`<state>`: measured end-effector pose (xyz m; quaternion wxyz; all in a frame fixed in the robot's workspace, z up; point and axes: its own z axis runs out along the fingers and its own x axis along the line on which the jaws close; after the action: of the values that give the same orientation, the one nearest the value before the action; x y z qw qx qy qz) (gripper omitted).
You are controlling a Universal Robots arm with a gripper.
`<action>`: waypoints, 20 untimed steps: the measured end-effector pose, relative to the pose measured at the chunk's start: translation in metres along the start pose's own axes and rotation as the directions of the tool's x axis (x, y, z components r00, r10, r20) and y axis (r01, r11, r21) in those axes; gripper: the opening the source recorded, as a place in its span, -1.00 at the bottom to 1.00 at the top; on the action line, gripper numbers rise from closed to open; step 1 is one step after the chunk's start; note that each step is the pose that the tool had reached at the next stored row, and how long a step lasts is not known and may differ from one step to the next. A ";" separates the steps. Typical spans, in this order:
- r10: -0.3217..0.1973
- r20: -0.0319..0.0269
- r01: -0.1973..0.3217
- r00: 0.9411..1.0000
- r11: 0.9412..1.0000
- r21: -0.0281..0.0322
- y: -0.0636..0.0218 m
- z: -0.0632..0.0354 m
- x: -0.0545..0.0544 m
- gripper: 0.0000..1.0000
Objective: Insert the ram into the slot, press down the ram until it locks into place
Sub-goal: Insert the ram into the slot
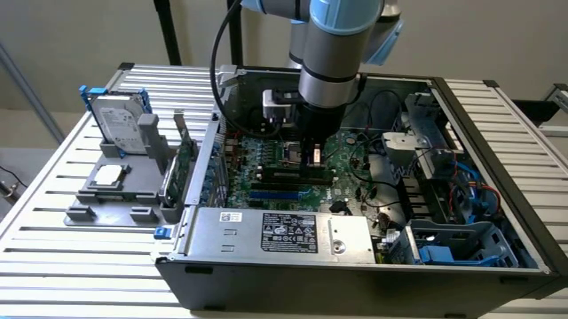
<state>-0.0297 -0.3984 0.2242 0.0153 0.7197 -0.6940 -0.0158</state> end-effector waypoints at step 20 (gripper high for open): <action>0.000 0.000 0.000 1.000 1.000 -0.001 0.0070 -0.0252 0.000 -0.79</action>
<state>-0.0355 -0.3985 0.2498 0.0157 0.7196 -0.6940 -0.0163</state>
